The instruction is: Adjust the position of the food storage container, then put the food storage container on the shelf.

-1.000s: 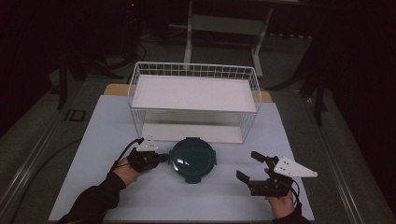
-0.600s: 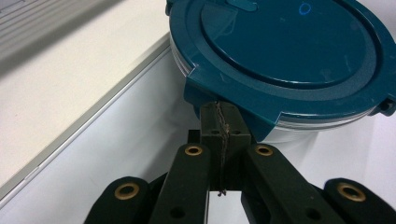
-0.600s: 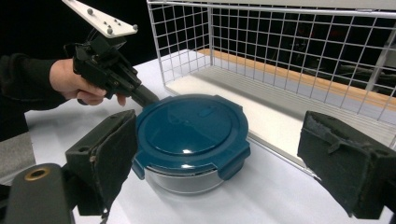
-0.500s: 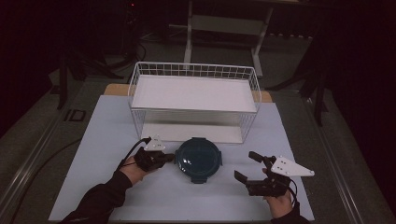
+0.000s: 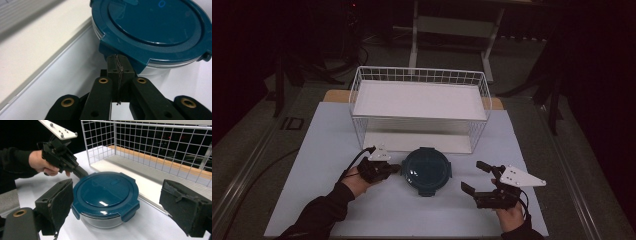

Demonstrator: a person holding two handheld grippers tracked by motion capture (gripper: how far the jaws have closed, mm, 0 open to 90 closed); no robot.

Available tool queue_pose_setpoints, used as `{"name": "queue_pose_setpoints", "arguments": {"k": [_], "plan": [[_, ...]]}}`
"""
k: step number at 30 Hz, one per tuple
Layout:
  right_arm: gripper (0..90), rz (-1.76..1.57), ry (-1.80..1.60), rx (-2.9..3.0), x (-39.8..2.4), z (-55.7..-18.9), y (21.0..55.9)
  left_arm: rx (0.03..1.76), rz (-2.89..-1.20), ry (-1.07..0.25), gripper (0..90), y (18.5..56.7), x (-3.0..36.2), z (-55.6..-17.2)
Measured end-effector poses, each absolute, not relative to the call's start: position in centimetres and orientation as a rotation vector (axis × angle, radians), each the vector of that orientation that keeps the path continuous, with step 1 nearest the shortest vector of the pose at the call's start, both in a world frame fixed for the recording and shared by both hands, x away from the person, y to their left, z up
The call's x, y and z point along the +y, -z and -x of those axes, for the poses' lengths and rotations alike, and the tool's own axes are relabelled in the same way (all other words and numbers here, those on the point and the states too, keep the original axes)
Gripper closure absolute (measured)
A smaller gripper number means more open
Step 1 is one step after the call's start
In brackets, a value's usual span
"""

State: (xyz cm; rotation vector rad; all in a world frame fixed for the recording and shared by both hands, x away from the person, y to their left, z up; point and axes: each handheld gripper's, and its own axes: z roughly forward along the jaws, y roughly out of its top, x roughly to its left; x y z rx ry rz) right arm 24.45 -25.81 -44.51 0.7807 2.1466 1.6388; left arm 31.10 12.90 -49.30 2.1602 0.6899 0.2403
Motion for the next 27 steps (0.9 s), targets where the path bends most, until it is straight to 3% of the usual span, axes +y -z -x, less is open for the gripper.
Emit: {"name": "queue_pose_setpoints", "arguments": {"k": [4,5,7,8,11,19,27], "plan": [[11.6,-0.771,-1.618,2.138,-25.8,-24.5,44.4,0.702,-2.139,-0.238,61.9,48.6,13.3,-30.9],[11.6,-0.77,-1.613,2.132,-25.8,-24.5,44.4,0.709,-2.103,-0.228,61.9,48.1,13.5,-30.7],[11.4,-0.767,-1.612,2.121,-25.7,-24.6,44.4,0.727,-2.073,-0.19,30.7,47.7,13.6,-30.7],[11.0,-0.764,-1.612,2.124,-25.6,-24.6,44.4,0.74,-2.062,-0.18,20.5,47.5,13.6,-30.6],[11.0,-0.756,-1.604,2.114,-25.4,-24.7,44.3,0.75,-2.029,-0.168,6.1,47.2,13.7,-30.4],[14.1,-0.763,-1.603,2.043,-25.0,-25.2,43.5,0.863,-1.962,-0.175,2.9,46.5,13.6,-30.3],[14.6,-0.816,-1.613,2.049,-24.8,-25.9,43.5,0.84,-1.943,-0.155,3.9,46.3,13.0,-31.3]]}}
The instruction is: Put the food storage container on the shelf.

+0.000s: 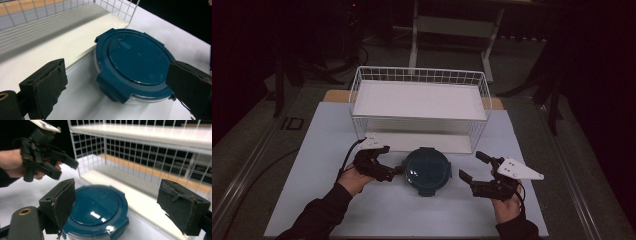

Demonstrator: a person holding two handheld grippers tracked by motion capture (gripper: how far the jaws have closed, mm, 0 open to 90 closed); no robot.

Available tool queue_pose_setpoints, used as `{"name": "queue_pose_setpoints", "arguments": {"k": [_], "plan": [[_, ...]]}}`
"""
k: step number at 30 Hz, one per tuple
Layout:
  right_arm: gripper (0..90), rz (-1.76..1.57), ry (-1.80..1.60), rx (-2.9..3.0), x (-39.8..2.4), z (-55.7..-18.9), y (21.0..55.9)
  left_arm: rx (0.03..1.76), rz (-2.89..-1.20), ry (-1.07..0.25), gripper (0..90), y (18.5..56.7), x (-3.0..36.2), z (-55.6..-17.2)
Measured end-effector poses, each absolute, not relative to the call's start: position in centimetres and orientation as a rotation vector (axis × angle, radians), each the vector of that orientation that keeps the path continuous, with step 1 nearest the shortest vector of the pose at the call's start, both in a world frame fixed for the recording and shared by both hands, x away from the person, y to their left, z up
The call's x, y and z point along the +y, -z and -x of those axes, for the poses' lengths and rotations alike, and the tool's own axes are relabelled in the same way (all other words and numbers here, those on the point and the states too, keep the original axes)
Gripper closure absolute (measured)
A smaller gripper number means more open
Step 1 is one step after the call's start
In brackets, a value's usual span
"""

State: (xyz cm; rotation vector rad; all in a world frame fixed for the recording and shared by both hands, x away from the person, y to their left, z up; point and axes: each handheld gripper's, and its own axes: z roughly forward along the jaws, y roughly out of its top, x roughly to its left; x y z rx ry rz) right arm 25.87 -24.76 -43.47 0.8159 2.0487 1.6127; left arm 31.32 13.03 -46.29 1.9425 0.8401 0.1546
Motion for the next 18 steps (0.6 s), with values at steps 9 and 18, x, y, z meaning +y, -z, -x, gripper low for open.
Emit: {"name": "queue_pose_setpoints", "arguments": {"k": [9,18], "plan": [[11.0,-0.818,-1.545,2.068,-24.0,-26.3,44.1,1.009,-1.902,-0.063,5.0,47.3,12.9,-32.9],[9.5,-0.786,-1.496,2.109,-22.8,-25.9,44.8,1.166,-1.897,0.215,5.4,49.6,12.9,-34.5]]}}
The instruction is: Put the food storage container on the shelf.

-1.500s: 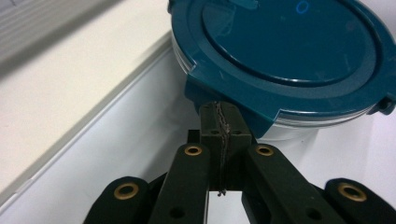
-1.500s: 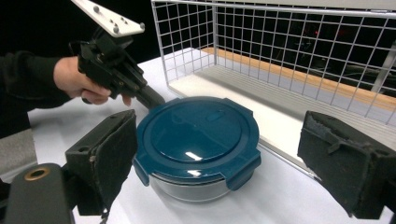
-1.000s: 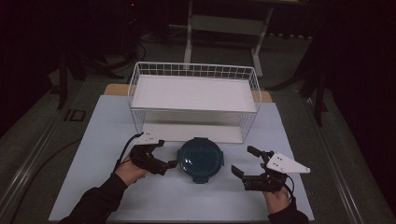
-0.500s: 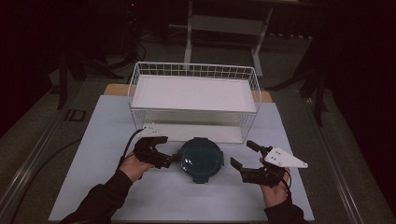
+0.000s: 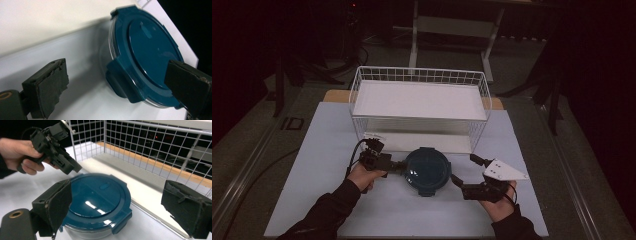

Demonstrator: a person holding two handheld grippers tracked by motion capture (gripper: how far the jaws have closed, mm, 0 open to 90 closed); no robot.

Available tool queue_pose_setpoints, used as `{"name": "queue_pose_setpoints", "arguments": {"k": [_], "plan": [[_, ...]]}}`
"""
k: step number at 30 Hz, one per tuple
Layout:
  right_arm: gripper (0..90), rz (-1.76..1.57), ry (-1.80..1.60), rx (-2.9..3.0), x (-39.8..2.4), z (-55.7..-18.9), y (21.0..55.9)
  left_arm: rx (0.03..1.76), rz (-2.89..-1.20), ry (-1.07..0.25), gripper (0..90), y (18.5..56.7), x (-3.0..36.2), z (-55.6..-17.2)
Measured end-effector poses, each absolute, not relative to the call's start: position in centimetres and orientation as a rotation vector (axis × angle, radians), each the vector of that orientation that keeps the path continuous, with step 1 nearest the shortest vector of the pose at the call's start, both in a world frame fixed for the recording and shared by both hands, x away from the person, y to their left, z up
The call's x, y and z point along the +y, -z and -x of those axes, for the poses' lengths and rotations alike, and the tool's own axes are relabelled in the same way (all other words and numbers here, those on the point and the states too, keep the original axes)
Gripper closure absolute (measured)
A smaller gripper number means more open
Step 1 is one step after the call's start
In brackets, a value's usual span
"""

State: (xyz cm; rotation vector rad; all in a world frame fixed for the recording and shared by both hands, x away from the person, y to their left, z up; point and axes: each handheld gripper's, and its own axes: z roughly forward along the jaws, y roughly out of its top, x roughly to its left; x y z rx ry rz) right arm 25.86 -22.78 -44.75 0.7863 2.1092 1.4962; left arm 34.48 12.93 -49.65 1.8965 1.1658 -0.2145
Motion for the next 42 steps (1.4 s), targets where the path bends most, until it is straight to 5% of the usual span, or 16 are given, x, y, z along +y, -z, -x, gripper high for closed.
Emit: {"name": "queue_pose_setpoints", "arguments": {"k": [11,19,31,42], "plan": [[9.8,-0.79,-1.502,2.164,-22.5,-25.9,45.3,1.248,-1.842,0.414,24.5,50.7,13.0,-35.3],[9.9,-0.814,-1.501,2.165,-22.8,-26.0,45.5,1.228,-1.813,0.558,48.3,51.3,12.9,-35.6],[14.7,-0.92,-1.495,2.22,-23.0,-26.7,46.5,1.217,-1.802,0.545,51.9,51.2,13.1,-35.2],[23.9,-1.481,-1.73,2.375,-24.7,-30.6,49.7,1.14,-1.828,0.452,54.3,50.3,12.8,-33.6]]}}
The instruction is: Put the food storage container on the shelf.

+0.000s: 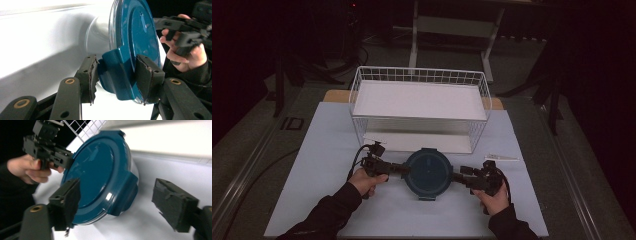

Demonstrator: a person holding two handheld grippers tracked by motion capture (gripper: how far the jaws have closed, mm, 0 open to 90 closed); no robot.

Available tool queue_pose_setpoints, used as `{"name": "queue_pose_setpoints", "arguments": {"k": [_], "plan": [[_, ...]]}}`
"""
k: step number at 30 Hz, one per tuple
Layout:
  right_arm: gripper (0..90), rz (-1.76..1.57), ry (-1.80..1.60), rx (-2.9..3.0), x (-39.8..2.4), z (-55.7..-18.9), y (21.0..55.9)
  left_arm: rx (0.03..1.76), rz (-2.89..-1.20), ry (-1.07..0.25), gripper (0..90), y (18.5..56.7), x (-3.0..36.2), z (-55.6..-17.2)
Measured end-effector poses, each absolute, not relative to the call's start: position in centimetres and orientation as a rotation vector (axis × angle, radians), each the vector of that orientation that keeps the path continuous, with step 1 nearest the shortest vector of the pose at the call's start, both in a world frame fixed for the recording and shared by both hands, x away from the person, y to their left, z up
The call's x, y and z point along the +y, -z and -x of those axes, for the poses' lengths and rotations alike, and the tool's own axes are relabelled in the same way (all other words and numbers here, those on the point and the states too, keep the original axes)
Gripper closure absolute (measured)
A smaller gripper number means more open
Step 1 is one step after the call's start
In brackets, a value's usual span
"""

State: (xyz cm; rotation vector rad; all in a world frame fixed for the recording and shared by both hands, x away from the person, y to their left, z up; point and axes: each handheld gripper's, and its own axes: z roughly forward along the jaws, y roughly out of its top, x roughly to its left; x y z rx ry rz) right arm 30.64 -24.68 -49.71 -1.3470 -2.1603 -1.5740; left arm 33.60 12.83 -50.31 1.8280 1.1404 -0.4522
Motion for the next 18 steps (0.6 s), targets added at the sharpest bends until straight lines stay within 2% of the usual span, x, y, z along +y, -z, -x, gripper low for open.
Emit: {"name": "queue_pose_setpoints", "arguments": {"k": [9,15,18], "plan": [[35.7,1.316,1.445,-2.034,-24.1,-31.7,51.0,1.071,-1.858,0.392,55.4,49.9,12.8,-32.6],[52.0,1.284,1.432,-2.008,-24.2,-31.8,51.3,1.063,-1.857,0.384,55.6,50.0,12.9,-32.4],[54.3,1.283,1.43,-1.997,-24.3,-31.8,51.4,1.061,-1.852,0.379,55.8,49.9,12.8,-32.2]]}}
